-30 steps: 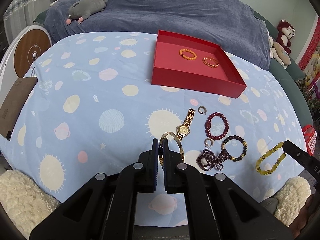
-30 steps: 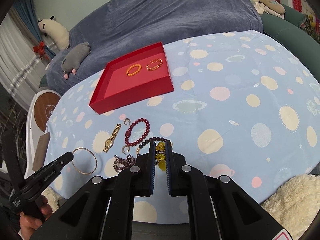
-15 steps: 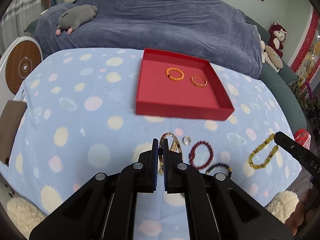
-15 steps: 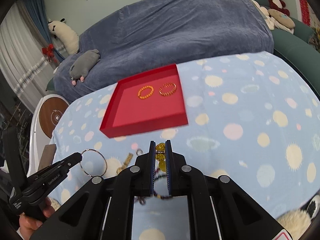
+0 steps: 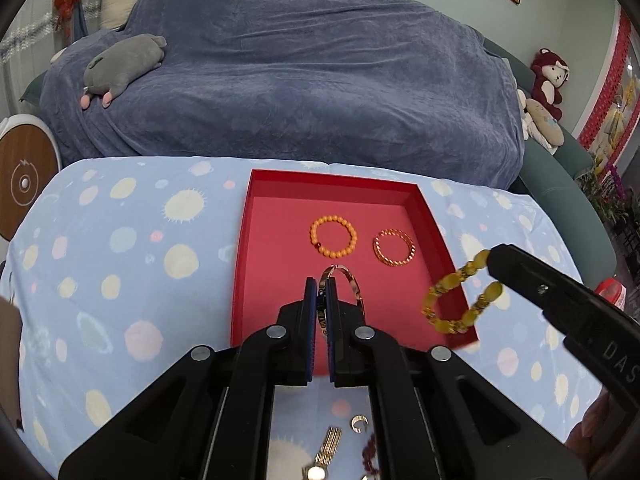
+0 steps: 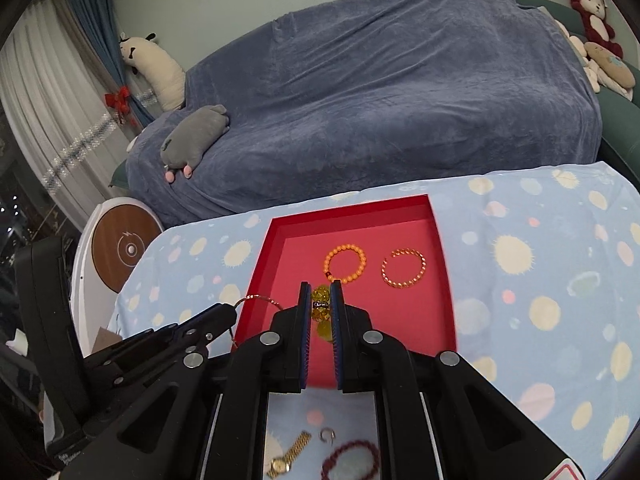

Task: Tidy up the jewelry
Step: 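Carry the thin bangle into the red box while the right gripper releases the yellow bracelet there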

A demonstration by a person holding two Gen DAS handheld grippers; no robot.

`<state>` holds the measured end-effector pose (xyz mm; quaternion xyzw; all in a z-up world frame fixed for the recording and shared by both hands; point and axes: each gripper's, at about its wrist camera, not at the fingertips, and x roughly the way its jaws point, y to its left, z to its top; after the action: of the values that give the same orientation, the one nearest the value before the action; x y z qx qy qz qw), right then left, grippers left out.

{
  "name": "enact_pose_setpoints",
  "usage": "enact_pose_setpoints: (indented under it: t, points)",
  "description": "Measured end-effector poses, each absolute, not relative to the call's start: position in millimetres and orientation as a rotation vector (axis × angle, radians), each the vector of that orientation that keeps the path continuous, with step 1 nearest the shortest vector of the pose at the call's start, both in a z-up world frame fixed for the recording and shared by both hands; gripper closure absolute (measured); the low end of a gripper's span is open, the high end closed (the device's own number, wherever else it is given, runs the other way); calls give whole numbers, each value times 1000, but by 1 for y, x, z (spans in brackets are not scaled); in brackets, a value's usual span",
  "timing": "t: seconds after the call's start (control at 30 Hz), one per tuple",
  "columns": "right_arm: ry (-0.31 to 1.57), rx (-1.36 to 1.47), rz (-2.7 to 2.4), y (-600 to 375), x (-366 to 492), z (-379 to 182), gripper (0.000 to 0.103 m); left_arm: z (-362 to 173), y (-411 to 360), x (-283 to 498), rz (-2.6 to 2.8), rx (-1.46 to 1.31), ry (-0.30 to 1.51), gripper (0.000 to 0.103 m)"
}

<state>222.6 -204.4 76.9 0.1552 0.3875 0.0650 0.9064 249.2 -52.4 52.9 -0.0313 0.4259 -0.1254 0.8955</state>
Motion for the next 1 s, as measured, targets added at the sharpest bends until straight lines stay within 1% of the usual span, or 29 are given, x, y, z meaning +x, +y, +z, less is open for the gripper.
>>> enact_pose_setpoints:
  t: [0.23, 0.53, 0.6, 0.63, 0.7, 0.77, 0.83, 0.87, 0.93, 1.0]
  points:
    - [883, 311, 106, -203, 268, 36, 94, 23, -62, 286, -249, -50, 935, 99]
    - [939, 300, 42, -219, 287, 3, 94, -4, -65, 309, -217, -38, 981, 99]
    - [931, 297, 32, -222, 286, 2, 89, -7, -61, 310, -204, -48, 983, 99]
    - [929, 287, 25, -223, 285, 2, 89, -7, -59, 310, -196, -51, 984, 98]
    - [928, 280, 21, -225, 283, 2, 88, -9, -55, 309, -179, -53, 984, 92]
    - [928, 281, 19, -227, 282, 2, 88, -8, -49, 307, -163, -72, 978, 74]
    - [922, 283, 19, -227, 278, 4, 86, -5, -43, 303, -148, -89, 969, 64]
    - [917, 282, 16, -228, 275, 6, 82, -4, -40, 300, -144, -95, 963, 63]
    - [902, 279, 14, -228, 269, 11, 77, 0, -35, 296, -143, -100, 958, 63]
    - [889, 270, 17, -227, 261, 16, 76, 3, -31, 290, -144, -104, 951, 62]
